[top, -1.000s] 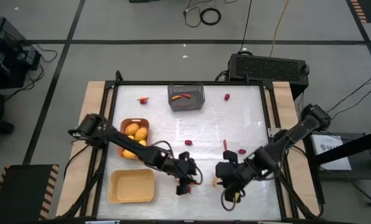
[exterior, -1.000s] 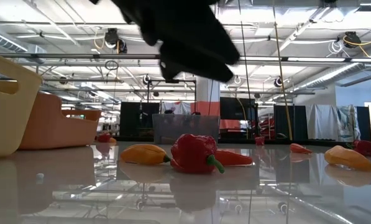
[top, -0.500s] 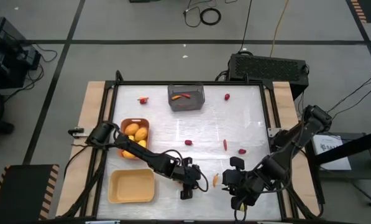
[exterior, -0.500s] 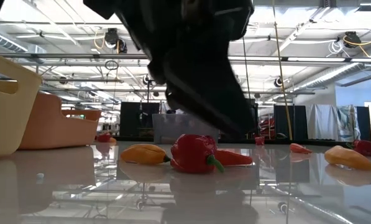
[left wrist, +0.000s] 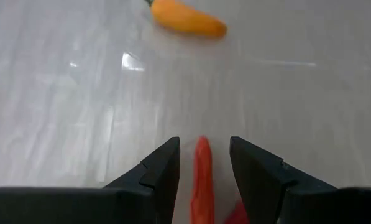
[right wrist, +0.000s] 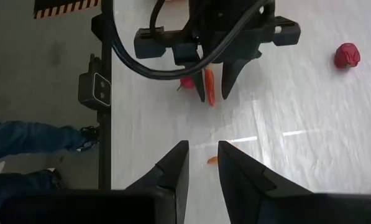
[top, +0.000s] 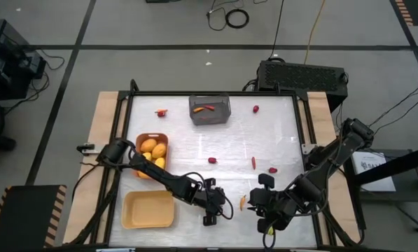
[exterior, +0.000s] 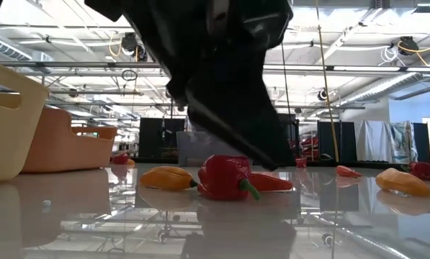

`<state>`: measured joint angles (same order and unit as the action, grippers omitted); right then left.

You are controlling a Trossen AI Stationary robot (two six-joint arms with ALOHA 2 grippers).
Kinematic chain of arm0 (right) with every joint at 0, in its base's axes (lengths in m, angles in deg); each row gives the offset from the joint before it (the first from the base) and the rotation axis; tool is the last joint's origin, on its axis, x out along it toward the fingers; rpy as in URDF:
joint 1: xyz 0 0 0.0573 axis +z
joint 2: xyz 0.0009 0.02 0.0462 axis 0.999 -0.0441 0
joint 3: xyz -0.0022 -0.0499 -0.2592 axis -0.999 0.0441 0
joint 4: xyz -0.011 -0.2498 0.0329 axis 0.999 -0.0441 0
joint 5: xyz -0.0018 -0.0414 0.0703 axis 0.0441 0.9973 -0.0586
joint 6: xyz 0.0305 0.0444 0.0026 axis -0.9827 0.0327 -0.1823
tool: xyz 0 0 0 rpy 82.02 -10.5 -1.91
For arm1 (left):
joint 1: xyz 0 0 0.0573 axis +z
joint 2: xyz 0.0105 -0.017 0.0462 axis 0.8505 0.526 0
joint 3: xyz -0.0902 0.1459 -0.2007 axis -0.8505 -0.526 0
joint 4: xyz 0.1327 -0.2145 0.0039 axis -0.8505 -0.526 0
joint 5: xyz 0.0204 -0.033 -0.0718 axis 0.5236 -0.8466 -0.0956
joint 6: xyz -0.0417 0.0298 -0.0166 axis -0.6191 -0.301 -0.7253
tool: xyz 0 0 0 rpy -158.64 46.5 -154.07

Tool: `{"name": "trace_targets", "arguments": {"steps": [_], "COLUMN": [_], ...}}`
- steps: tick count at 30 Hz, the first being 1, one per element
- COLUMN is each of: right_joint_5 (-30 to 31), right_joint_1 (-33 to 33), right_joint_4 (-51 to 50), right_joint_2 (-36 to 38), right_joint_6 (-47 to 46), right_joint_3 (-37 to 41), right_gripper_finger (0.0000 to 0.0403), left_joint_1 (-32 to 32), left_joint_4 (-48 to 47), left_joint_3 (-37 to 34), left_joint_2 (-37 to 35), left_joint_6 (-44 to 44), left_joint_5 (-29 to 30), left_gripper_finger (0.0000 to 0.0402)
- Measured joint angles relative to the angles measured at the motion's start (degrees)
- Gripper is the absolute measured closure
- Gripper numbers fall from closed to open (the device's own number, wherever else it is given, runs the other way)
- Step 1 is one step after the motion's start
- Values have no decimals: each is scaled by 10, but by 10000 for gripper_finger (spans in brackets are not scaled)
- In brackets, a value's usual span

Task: Sort produce into baskets
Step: Put the red bell pepper into the black bin

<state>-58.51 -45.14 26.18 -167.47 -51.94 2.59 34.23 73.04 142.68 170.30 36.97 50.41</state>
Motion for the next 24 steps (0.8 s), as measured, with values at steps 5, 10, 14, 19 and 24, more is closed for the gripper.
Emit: {"name": "trace_targets", "arguments": {"steps": [5,10,14,19,24], "right_joint_5": [0,0,0,0,0], "right_joint_1": [0,0,0,0,0], "right_joint_4": [3,3,3,2,2], "right_joint_2": [0,0,0,0,0], "right_joint_6": [0,0,0,5,5], "right_joint_3": [0,0,0,0,0], "right_gripper_finger": [326,326,326,326,326], "left_joint_1": [0,0,0,1,4], "left_joint_4": [5,11,4,-2,-2], "left_joint_3": [0,0,0,0,1], "left_joint_2": [13,17,18,18,18], "left_joint_6": [-4,-5,-5,-10,-15], "left_joint_5": [-13,-22,-23,-22,-21], "left_gripper_finger": [253,254,274,328,384]}}
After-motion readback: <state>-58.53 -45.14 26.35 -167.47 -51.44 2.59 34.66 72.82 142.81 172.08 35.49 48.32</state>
